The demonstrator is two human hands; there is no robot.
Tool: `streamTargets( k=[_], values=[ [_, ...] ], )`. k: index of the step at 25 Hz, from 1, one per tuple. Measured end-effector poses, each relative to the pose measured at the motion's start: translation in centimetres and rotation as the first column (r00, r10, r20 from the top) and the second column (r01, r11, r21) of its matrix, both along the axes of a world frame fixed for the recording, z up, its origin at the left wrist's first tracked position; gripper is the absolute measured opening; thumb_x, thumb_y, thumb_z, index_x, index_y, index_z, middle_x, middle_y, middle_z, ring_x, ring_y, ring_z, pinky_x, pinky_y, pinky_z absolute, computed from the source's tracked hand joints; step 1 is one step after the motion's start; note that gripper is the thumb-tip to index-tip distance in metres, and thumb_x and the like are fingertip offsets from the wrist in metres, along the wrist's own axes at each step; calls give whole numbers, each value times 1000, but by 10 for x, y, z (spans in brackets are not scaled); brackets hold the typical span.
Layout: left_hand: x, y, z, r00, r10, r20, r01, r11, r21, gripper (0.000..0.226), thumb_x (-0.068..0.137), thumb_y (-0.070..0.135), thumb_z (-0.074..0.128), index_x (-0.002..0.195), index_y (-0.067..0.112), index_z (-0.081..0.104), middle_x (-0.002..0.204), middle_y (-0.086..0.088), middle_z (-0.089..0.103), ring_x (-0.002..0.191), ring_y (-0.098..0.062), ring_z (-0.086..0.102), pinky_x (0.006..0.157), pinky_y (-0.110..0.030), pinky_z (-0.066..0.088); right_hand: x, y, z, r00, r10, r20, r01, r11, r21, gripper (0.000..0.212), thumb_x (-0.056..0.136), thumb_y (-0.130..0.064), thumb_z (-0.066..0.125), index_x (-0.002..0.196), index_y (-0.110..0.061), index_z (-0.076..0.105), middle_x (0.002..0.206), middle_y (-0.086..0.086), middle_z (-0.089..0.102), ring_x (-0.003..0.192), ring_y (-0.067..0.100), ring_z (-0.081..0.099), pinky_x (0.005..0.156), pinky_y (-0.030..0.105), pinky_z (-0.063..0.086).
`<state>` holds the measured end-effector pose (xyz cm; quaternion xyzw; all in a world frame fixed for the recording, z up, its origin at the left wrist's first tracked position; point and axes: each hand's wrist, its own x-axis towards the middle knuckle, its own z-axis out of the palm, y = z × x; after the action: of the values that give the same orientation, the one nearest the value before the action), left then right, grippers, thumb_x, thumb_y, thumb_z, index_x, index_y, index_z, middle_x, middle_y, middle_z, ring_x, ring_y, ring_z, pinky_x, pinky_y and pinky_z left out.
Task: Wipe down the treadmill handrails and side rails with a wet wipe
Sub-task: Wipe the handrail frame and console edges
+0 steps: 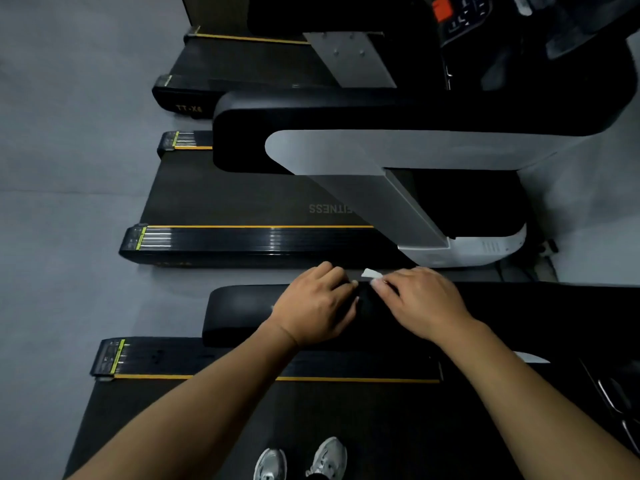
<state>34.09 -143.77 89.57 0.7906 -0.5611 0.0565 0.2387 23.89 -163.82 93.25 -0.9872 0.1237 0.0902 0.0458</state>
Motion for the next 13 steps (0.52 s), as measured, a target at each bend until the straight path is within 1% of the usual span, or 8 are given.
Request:
streamTargets(
  k=[2,4,7,8,10,11,13],
  values=[
    [1,0,-1,1000,7,4,-7,1000,-27,27,98,32,59,102,9,72,92,-7,61,82,-24,50,70,-40,49,5,20,-10,998,60,35,-61,998,12,82,94,-69,7,122,-24,70,120,-3,72,116,20,64,113,36,36],
    [0,0,-1,1000,0,2,0,1000,-27,28,98,32,59,104,8,73,92,-8,61,81,-24,50,70,-40,49,-1,22,-17,993,59,106,-65,996,54,75,97,-66,14,123,-22,69,122,-4,72,118,18,64,116,39,36],
    [-1,1,0,1000,-9,1,9,1000,-10,32,100,33,57,111,8,73,94,-7,61,82,-23,50,70,-39,49,-23,0,-16,951,-41,306,18,997,79,63,102,-57,26,114,-18,75,114,-2,76,110,21,68,109,43,43],
    [1,0,0,1000,-4,8,4,1000,-11,32,100,33,58,111,7,73,94,-7,61,82,-23,50,70,-38,49,-24,3,-15,937,-63,343,38,996,79,60,103,-55,29,112,-16,75,111,0,76,107,24,69,106,43,45],
    [2,0,0,1000,-5,12,6,1000,-25,30,98,32,60,107,7,73,93,-8,61,82,-24,50,70,-39,48,-19,29,-18,922,-32,387,6,998,68,54,103,-50,36,110,-12,73,108,5,74,104,28,67,104,44,46],
    [2,0,-1,1000,-10,10,11,1000,-29,29,98,33,61,105,7,72,93,-8,60,82,-24,50,70,-39,49,-19,41,-21,917,2,399,-27,998,55,53,103,-50,38,114,-10,71,112,7,73,108,28,66,107,44,44],
    [1,1,-2,1000,-24,7,24,999,-26,28,98,33,61,104,8,72,94,-8,61,82,-24,50,71,-40,49,-30,43,-26,916,52,398,-67,997,24,57,106,-50,33,129,-10,67,130,7,69,124,27,61,116,45,37]
  ],
)
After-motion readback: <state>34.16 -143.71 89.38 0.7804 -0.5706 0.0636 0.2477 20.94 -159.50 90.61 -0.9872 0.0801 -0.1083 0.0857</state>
